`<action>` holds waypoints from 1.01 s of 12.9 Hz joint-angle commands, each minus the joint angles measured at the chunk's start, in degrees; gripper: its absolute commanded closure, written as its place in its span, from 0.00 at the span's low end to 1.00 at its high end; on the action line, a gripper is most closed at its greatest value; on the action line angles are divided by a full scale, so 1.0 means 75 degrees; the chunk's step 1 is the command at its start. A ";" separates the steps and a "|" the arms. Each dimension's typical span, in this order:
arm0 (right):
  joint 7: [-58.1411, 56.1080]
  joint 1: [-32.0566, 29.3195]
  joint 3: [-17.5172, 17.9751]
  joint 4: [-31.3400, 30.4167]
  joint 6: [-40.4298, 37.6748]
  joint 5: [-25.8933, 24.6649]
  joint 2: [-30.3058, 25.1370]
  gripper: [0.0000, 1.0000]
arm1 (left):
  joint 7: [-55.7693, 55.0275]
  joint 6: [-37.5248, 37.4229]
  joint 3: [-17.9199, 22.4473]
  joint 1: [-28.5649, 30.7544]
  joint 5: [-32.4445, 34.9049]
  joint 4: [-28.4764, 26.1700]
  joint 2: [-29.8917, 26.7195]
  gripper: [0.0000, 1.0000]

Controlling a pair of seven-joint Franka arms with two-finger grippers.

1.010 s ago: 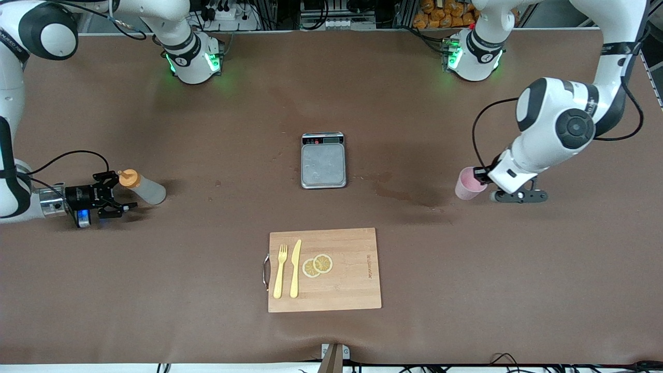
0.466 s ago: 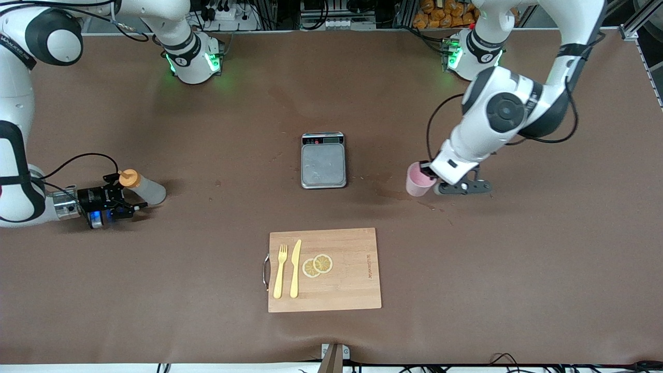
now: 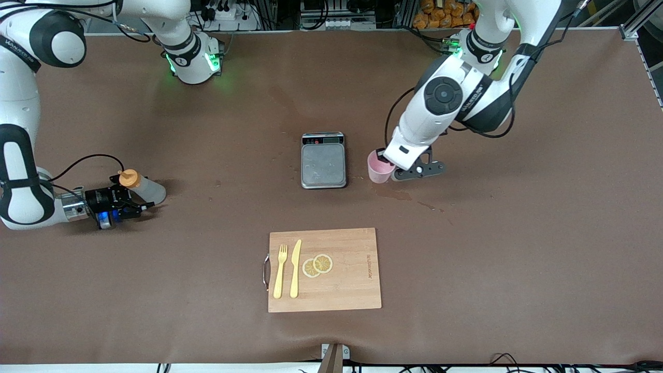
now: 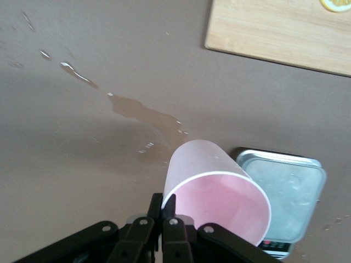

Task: Add sauce to pink cup with both arms
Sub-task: 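Lift the pink cup and carry it to the metal tray with the left gripper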

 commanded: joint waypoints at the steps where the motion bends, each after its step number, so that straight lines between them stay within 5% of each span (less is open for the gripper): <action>1: 0.0156 -0.0009 0.0025 -0.0025 0.0015 0.0172 0.0028 0.14 | -0.0590 -0.0145 0.0034 -0.0393 0.0087 0.0746 0.0822 1.00; 6: 0.0179 -0.0079 0.0025 -0.0002 -0.0066 0.0172 -0.0019 0.51 | -0.1902 -0.0133 0.0092 -0.1272 0.0134 0.1391 0.1513 1.00; 13: 0.0812 0.0142 0.0049 0.0080 -0.0196 0.0160 -0.0218 0.52 | -0.2431 0.0534 0.0139 -0.1719 0.0507 0.1474 0.1995 1.00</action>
